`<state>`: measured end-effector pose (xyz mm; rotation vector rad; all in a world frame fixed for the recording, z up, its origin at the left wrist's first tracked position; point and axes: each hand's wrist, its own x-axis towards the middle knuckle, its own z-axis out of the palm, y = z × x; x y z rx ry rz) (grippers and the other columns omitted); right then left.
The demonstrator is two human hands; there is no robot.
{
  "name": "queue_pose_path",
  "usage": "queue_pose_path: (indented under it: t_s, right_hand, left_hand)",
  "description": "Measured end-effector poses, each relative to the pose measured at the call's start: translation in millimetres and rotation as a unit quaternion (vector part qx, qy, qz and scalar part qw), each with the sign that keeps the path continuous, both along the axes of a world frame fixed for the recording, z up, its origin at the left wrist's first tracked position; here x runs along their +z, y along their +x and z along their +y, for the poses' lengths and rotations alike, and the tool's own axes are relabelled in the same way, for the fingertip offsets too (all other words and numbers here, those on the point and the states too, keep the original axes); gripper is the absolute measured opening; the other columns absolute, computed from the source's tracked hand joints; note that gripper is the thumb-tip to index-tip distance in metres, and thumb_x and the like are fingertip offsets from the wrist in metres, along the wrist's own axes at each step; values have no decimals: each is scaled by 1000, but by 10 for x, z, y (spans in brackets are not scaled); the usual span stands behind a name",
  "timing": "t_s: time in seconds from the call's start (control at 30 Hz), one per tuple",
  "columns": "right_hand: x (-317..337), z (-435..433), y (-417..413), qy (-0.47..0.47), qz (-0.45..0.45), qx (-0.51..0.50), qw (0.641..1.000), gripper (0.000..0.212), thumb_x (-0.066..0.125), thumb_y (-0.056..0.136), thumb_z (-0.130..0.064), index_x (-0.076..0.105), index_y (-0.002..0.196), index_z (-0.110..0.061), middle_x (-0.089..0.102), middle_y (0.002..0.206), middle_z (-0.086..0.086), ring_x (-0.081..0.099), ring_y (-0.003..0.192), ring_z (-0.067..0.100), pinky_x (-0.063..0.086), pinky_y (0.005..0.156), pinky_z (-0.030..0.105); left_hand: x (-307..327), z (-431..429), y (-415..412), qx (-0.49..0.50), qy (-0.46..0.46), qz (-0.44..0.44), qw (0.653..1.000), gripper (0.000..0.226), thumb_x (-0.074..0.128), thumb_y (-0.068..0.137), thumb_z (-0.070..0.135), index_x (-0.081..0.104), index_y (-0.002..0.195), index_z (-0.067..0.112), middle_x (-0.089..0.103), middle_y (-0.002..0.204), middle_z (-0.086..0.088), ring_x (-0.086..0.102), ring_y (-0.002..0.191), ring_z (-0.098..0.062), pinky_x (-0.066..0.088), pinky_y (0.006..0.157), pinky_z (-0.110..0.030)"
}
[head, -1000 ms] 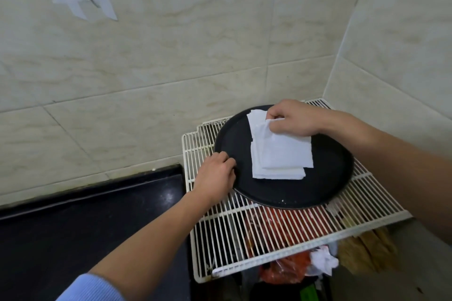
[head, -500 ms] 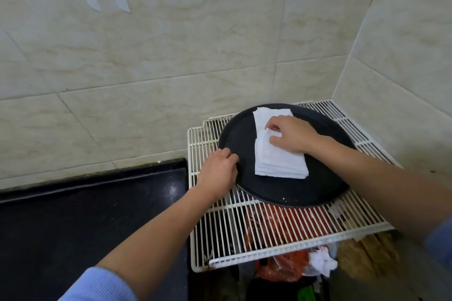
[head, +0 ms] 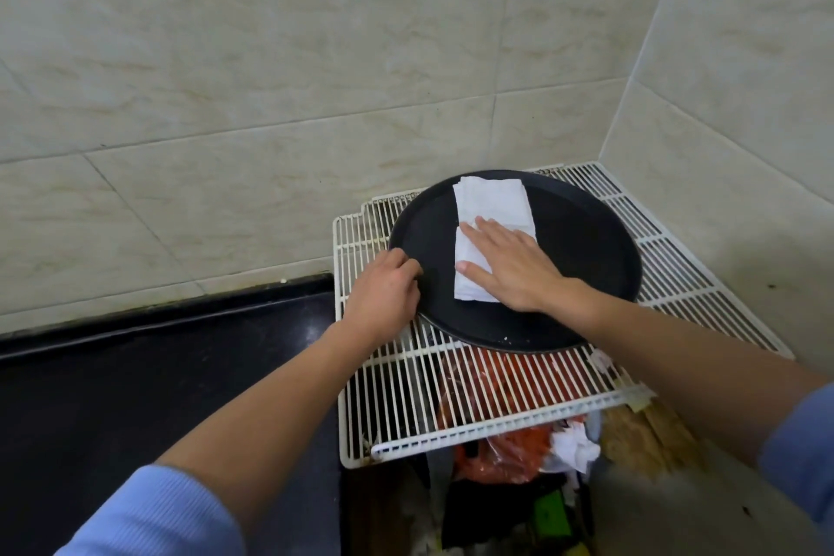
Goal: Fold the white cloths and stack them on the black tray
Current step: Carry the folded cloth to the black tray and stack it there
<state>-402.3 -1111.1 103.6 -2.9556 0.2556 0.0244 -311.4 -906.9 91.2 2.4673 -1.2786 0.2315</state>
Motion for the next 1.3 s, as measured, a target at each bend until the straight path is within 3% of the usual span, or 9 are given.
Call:
queue_pose_path:
  t_s: [0.13,0.23,0.3,0.4,0.53,0.8,1.13,1.3]
  right_hand:
    - [285,231,9,19,-122,-33,992,59,34,97,-55,35,146,-21,31,154,5,26,143,24,26,113,45]
    - [484,760,58,13,-183,15,983,42,44,97,-44,57,127,-18,57,129,2,51,119,23,39,96,41]
    - [512,1224,111,9,-177,60,982,34,47,96,-40,62,117,-18,63,116,1,57,107,22,44,87,40]
    - [429,2045,218,15,-159,118,980,29,48,94,-38,65,107,-19,67,105,2,61,98,24,50,78,39]
    - [270,3376,251,42,-123,194,972,24,48,93,-39,66,99,-24,66,97,-3,62,90,22,48,68,34]
    - [89,5856,186,54,-65,357,930,22,46,94,-39,62,101,-25,63,99,-5,61,89,22,50,73,37]
    - [-100,8165,647,38,-55,528,846,24,46,93,-39,61,106,-26,62,108,-4,60,97,22,43,74,33]
    - [-229,9375,976,54,-39,598,799,26,47,94,-40,60,111,-25,62,111,-3,60,97,21,44,74,33]
  left_hand:
    - [78,383,15,25,-16,2,1000,21,53,90,16,64,107,10,59,103,-3,55,92,-22,49,77,-37]
    - [111,943,14,72,20,27,997,22,52,90,22,62,108,13,60,105,-4,59,89,-25,48,72,-37]
    - [115,1430,-40,112,42,37,992,21,50,90,24,61,106,15,62,102,-3,60,88,-26,47,69,-36]
    - [115,2307,-210,169,73,46,982,19,48,91,26,59,104,18,62,101,0,60,91,-25,41,67,-32]
    - [97,3701,-532,245,109,49,962,18,48,91,28,58,104,20,62,103,1,60,93,-26,43,68,-34]
    - [19,6287,-1352,422,137,77,893,16,46,89,30,57,96,22,63,101,0,61,93,-26,50,73,-37]
    - [-181,8124,-1949,590,111,126,790,24,47,89,27,59,107,18,66,109,-6,60,101,-29,50,79,-37]
    - [-157,9056,-2027,672,100,144,719,27,47,90,28,59,113,19,66,111,-5,60,102,-28,49,80,-35]
